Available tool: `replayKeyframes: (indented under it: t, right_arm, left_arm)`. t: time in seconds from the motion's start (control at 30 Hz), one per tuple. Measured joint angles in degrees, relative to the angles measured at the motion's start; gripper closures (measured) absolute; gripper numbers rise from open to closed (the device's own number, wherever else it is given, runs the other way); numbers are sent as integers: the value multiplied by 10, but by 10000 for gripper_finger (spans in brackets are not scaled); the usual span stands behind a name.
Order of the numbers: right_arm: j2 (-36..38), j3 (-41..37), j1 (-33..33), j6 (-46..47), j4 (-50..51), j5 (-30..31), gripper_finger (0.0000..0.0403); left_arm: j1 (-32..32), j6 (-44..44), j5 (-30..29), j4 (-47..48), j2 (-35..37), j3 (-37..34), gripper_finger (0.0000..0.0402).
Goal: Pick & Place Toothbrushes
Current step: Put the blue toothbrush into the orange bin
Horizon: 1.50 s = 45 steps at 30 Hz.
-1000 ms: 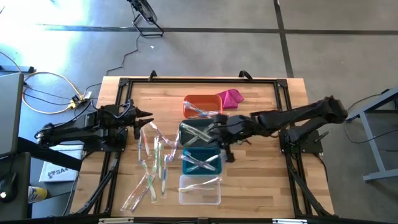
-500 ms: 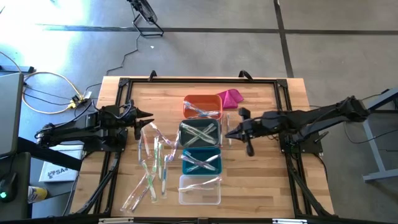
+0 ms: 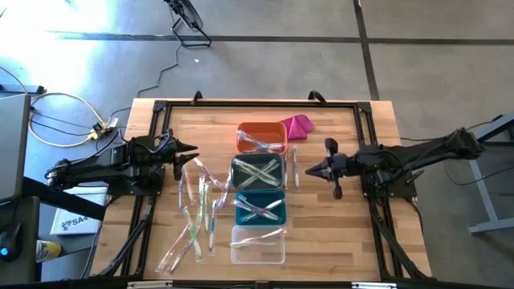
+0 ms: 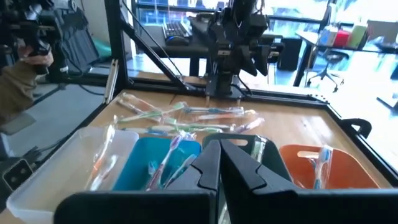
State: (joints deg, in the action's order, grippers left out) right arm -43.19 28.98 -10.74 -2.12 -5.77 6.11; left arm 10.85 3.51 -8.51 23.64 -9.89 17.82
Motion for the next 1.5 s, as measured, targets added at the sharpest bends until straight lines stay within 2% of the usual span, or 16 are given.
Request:
replayKeyframes:
  t: [0.3, 0.5, 0.83, 1.07, 1.5]
  right_arm:
    - [45, -106, 0, -71, -132, 0, 399]
    - [53, -150, 0, -117, -194, 10, 400]
    - [58, -151, 0, -118, -202, 101, 400]
    - [58, -151, 0, -146, -202, 105, 400]
    - [58, -151, 0, -146, -201, 105, 400]
  left_arm:
    - [0, -3, 0, 0, 0, 0, 289]
    - [0, -2, -1, 0, 0, 0, 289]
    - [0, 13, -2, -63, 0, 0, 289]
    - [0, 13, -2, -106, 0, 0, 289]
    - [0, 15, -2, -97, 0, 0, 289]
